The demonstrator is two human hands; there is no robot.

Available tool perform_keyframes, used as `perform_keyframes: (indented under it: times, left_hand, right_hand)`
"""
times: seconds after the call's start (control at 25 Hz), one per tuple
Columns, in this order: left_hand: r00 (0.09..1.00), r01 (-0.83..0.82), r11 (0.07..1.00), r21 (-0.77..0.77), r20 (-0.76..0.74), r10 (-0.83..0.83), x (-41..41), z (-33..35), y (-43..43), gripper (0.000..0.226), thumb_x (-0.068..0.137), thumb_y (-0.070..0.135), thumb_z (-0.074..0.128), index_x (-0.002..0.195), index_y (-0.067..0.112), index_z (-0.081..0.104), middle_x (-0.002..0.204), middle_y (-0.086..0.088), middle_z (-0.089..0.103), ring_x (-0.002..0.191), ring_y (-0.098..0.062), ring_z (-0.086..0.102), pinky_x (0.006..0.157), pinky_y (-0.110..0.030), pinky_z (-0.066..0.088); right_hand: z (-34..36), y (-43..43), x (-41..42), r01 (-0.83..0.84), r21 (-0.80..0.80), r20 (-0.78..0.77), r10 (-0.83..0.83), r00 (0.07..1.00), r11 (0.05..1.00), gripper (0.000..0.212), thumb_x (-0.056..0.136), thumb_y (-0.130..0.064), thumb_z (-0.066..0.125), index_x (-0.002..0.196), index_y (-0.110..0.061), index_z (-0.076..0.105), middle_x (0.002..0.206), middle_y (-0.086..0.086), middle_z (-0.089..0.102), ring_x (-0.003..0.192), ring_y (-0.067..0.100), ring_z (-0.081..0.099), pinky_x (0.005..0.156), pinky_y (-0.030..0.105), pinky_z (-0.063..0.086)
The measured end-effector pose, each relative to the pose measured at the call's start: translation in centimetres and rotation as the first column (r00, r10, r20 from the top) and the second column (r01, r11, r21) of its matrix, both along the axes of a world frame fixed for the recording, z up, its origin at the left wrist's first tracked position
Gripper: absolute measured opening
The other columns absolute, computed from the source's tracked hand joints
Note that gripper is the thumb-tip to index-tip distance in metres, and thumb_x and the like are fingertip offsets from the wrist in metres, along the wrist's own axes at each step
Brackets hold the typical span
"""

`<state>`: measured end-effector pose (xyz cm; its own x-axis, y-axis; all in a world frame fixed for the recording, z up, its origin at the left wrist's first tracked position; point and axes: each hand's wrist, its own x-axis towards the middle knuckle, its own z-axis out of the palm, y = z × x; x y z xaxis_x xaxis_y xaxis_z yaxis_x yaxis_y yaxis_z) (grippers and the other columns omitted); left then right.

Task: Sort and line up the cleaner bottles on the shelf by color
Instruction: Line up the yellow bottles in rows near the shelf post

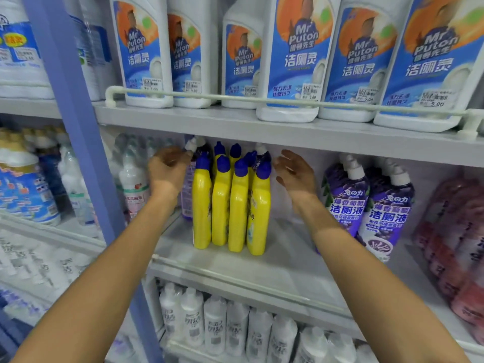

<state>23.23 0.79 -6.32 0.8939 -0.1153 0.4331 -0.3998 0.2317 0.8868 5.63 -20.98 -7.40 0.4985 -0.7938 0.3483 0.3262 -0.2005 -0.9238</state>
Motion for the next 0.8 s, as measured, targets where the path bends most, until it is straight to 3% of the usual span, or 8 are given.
perform_keyframes:
  times: [0.12, 0.2, 0.28, 0.36, 0.44, 0.6, 0.68, 0.8]
  left_hand:
    - [0.997, 0.037, 0.999, 0.027, 0.060, -0.038, 3.4, 1.5, -2.1, 0.030, 0.082, -0.001, 0.084, 0.103, 0.005, 0.063, 0.104, -0.017, 0.067, 0.093, -0.025, 0.063, 0.079, -0.029, 0.058]
    - [0.992, 0.000, 0.981, 0.194, 0.126, -0.025, 5.7, 1.3, -3.5, 0.034, 0.080, -0.002, 0.085, 0.107, 0.000, 0.066, 0.109, -0.021, 0.069, 0.099, -0.025, 0.062, 0.091, -0.038, 0.056]
    - [0.964, -0.097, 0.929, 0.357, 0.264, -0.001, 6.6, 0.7, -4.3, 0.035, 0.084, 0.005, 0.083, 0.113, -0.008, 0.070, 0.118, -0.026, 0.071, 0.104, -0.026, 0.065, 0.094, -0.032, 0.052]
    - [0.933, -0.127, 0.938, 0.323, 0.359, 0.003, 7.0, -0.2, -4.2, 0.038, 0.082, 0.015, 0.075, 0.109, -0.011, 0.070, 0.114, -0.029, 0.071, 0.103, -0.032, 0.067, 0.091, -0.037, 0.051]
    - [0.908, -0.150, 0.943, 0.298, 0.419, 0.012, 7.3, -0.8, -3.4, 0.040, 0.077, 0.018, 0.068, 0.107, -0.008, 0.068, 0.107, -0.027, 0.072, 0.098, -0.028, 0.066, 0.087, -0.039, 0.052]
    - [0.937, -0.117, 0.929, 0.350, 0.349, -0.014, 6.8, -0.8, -1.9, 0.030, 0.081, 0.003, 0.078, 0.108, -0.007, 0.071, 0.106, -0.017, 0.071, 0.098, -0.031, 0.067, 0.087, -0.041, 0.054]
    - [0.948, -0.111, 0.938, 0.329, 0.318, 0.000, 6.3, -1.1, -1.1, 0.027, 0.084, -0.004, 0.077, 0.111, -0.004, 0.071, 0.106, -0.021, 0.069, 0.099, -0.036, 0.068, 0.087, -0.040, 0.053]
    - [0.966, -0.120, 0.935, 0.334, 0.257, 0.032, 4.6, -1.6, 0.7, 0.031, 0.089, -0.008, 0.072, 0.118, 0.000, 0.070, 0.112, -0.015, 0.071, 0.105, -0.033, 0.068, 0.087, -0.028, 0.050]
  right_hand:
    - [1.6, -2.3, 2.1, -0.029, -0.118, -0.027, 0.026, 0.999, 0.993, 0.022, 0.088, 0.000, 0.076, 0.109, -0.005, 0.068, 0.100, 0.006, 0.070, 0.080, 0.007, 0.063, 0.075, 0.027, 0.051]
    - [1.7, -4.1, 4.0, -0.083, -0.221, -0.081, 0.066, 0.995, 0.972, 0.014, 0.084, -0.004, 0.080, 0.094, -0.006, 0.070, 0.090, 0.003, 0.069, 0.080, 0.013, 0.062, 0.076, 0.035, 0.051]
    - [1.3, -5.4, 5.8, -0.135, -0.319, -0.195, 0.074, 0.978, 0.938, 0.019, 0.083, -0.004, 0.080, 0.082, -0.019, 0.069, 0.083, -0.005, 0.070, 0.082, 0.021, 0.064, 0.083, 0.040, 0.052]
    - [0.5, -5.6, 6.8, -0.171, -0.430, -0.292, 0.043, 0.955, 0.887, 0.033, 0.088, -0.005, 0.075, 0.097, -0.036, 0.071, 0.106, -0.002, 0.075, 0.103, 0.025, 0.070, 0.098, 0.046, 0.056]
    - [-0.2, -5.6, 7.0, -0.121, -0.452, -0.284, -0.014, 0.959, 0.884, 0.038, 0.086, -0.008, 0.076, 0.099, -0.043, 0.068, 0.118, 0.005, 0.073, 0.113, 0.028, 0.069, 0.103, 0.047, 0.054]
    - [-0.7, -4.1, 6.0, -0.036, -0.238, -0.199, -0.012, 0.980, 0.971, 0.023, 0.081, -0.007, 0.083, 0.098, -0.018, 0.072, 0.106, 0.007, 0.074, 0.103, 0.025, 0.069, 0.096, 0.039, 0.053]
    - [-0.7, -2.7, 4.5, 0.012, -0.274, -0.241, -0.081, 0.967, 0.962, 0.019, 0.086, -0.014, 0.080, 0.090, -0.026, 0.066, 0.103, 0.003, 0.073, 0.098, 0.016, 0.065, 0.083, 0.027, 0.047]
    - [-1.8, -1.5, 1.5, 0.155, -0.407, -0.225, -0.264, 0.938, 0.900, 0.021, 0.082, -0.035, 0.077, 0.082, -0.030, 0.057, 0.090, 0.005, 0.070, 0.083, 0.022, 0.065, 0.071, 0.031, 0.044]
